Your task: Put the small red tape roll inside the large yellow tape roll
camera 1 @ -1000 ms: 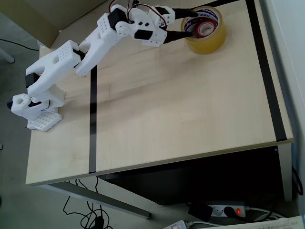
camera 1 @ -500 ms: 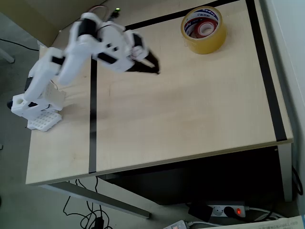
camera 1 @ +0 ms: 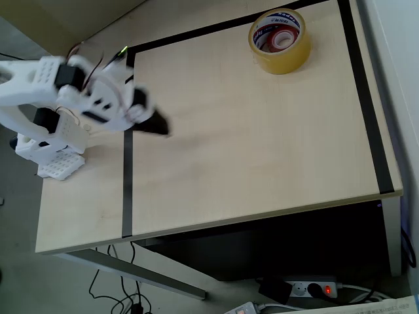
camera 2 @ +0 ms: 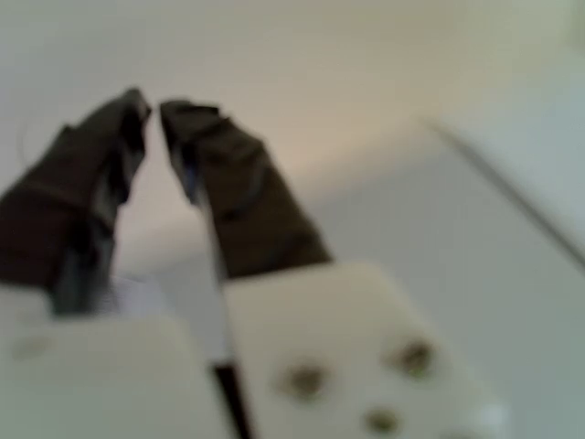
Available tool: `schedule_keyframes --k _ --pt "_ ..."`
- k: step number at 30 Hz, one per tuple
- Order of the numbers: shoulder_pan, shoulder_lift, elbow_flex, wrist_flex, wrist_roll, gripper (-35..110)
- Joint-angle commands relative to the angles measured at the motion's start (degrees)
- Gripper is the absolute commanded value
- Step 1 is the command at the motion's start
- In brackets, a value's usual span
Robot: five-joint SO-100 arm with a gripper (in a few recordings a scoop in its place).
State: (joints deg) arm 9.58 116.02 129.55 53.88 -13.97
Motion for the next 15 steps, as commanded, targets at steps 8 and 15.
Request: schedule_keyframes --k 8,15 --pt "-5.5 74.9 21.9 9.7 1.8 0" --pt "-5.2 75.0 28.8 11.4 4.6 0"
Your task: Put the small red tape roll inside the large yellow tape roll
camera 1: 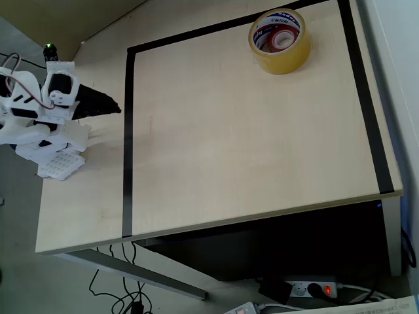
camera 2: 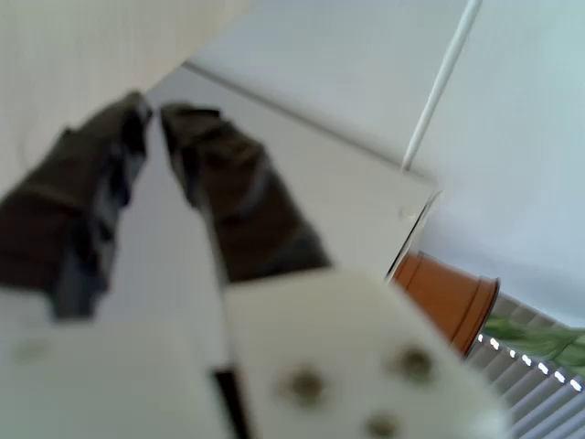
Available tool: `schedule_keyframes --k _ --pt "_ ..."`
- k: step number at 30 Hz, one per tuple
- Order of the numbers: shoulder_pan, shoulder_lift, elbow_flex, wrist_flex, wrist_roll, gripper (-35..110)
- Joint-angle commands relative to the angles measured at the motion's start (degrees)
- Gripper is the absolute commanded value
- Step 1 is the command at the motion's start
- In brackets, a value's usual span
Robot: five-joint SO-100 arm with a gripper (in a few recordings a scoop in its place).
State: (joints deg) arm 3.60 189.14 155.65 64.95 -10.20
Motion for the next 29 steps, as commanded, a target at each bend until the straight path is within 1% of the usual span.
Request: schedule_keyframes --k 1,6,10,12,15,18,29 --pt "0.8 1.8 4.5 0.2 0.8 0" --pt "5.0 1.8 12.1 0.5 0.8 0" --pt "5.5 1.8 19.6 2.5 0.9 0" --pt "5.8 1.8 22.9 3.2 2.6 0" --pt "6.1 1.8 22.9 6.3 5.9 0" --pt "6.1 1.8 22.9 6.2 6.2 0" --pt "-1.2 1.8 22.9 6.2 6.2 0"
